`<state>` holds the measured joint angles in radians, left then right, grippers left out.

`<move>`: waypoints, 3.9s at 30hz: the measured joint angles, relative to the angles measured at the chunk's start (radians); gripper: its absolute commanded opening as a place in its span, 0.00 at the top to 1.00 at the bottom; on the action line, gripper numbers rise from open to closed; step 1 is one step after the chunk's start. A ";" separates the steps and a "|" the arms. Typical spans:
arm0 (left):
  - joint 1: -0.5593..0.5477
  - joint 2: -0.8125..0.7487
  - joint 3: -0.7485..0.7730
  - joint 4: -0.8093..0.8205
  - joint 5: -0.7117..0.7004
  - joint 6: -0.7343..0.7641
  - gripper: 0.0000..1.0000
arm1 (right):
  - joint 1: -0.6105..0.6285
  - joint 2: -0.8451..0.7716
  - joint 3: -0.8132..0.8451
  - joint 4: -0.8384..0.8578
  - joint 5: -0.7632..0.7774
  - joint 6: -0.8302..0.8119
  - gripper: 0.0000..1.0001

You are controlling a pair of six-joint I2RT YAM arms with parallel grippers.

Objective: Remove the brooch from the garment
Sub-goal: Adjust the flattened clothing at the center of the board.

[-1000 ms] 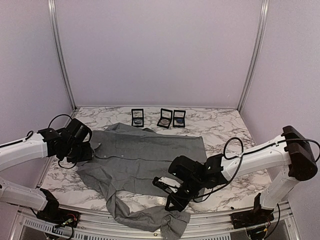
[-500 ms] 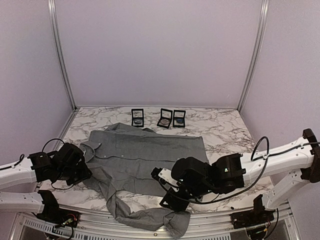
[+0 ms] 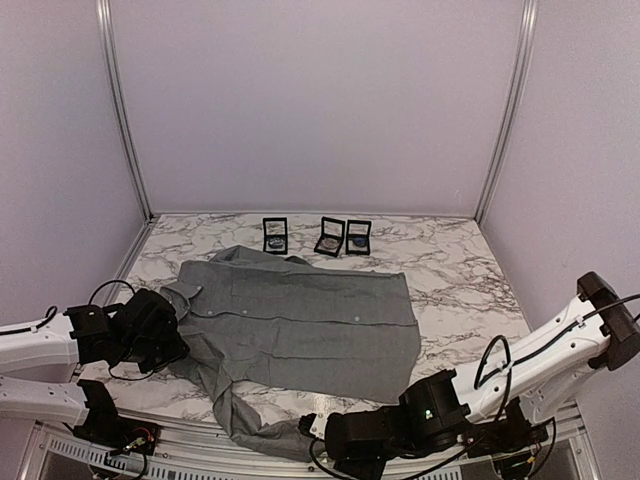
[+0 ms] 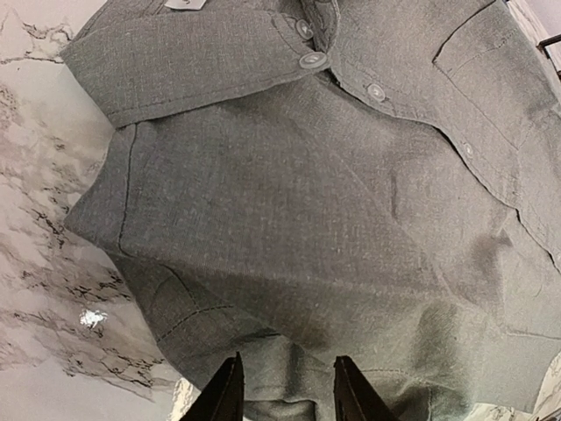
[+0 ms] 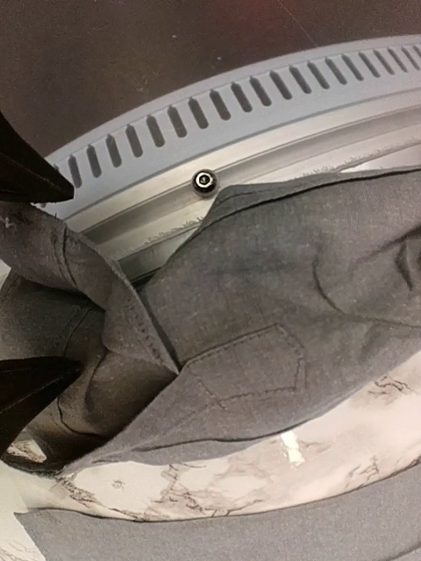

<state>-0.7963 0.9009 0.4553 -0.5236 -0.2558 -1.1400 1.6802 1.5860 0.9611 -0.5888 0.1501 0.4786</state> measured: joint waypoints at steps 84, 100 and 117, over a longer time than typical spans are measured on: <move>-0.073 0.001 -0.109 -0.031 0.039 -0.062 0.83 | -0.093 0.408 0.496 0.056 -0.007 -0.166 0.62; -0.073 -0.005 -0.097 -0.038 0.039 -0.048 0.82 | -0.080 0.520 0.562 0.054 0.106 -0.176 0.70; -0.074 -0.044 -0.043 -0.095 0.048 -0.018 0.81 | -0.165 0.467 0.619 0.099 -0.241 -0.161 1.00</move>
<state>-0.8700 0.8570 0.4118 -0.6189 -0.2077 -1.1580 1.5150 2.0529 1.5803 -0.4896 -0.0910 0.3180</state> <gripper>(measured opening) 0.185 0.003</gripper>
